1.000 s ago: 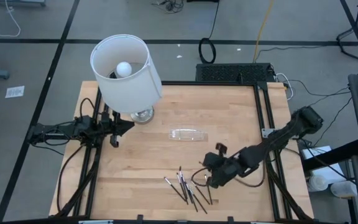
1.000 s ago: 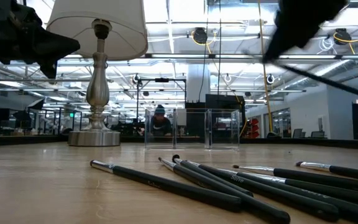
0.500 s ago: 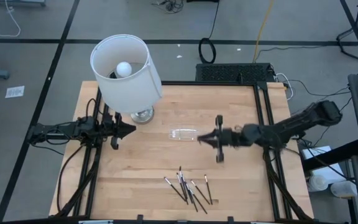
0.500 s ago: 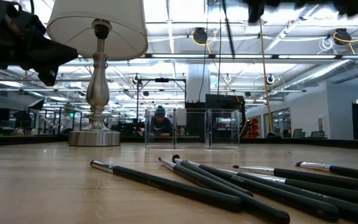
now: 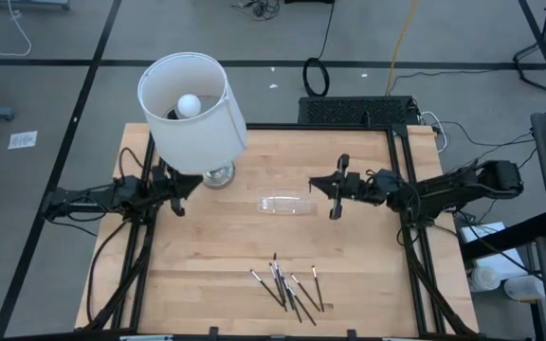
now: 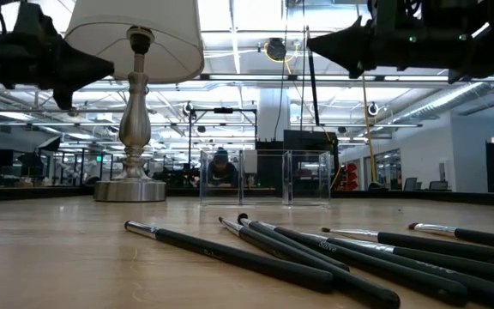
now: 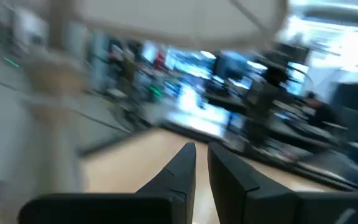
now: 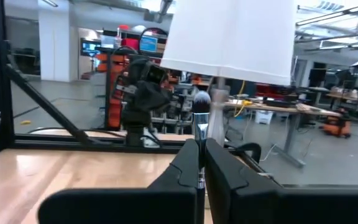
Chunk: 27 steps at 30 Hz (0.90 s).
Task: Sort items
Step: Put the eyeshadow brush into the transparent organizer
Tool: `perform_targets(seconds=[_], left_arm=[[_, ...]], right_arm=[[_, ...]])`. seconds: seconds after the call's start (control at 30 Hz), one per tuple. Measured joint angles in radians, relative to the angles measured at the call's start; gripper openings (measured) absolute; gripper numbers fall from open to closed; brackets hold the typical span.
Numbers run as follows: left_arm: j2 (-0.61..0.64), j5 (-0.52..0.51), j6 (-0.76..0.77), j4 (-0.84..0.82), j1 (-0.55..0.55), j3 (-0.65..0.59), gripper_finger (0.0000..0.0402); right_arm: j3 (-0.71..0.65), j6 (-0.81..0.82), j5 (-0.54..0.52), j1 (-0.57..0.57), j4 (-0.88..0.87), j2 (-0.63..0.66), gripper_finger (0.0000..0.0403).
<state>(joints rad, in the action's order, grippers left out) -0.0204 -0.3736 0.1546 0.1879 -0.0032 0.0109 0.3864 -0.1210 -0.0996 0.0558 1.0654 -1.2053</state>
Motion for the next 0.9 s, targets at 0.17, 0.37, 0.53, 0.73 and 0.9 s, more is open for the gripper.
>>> perform_targets(seconds=[0.17,0.37,0.53,0.73,0.9], left_arm=[[0.000,-0.018,-0.015,0.005,0.000,0.000,0.0049],[0.000,0.094,0.012,-0.071,-0.001,0.000,0.0049],[0.000,0.121,0.016,-0.123,0.000,0.001,0.0049],[-0.006,0.124,0.031,-0.134,0.000,0.003,0.0049],[-0.006,0.114,0.031,-0.130,0.000,0.003,0.0049]], right_arm=[[-0.002,-0.008,0.001,-0.022,0.058,-0.085,0.0000],[0.006,-0.074,0.024,-0.039,0.331,-0.227,0.0000],[0.012,-0.058,0.025,0.001,0.422,-0.295,0.0000],[0.012,-0.033,0.024,0.023,0.379,-0.342,0.0000],[0.012,-0.037,0.024,0.022,0.370,-0.367,0.0000]])
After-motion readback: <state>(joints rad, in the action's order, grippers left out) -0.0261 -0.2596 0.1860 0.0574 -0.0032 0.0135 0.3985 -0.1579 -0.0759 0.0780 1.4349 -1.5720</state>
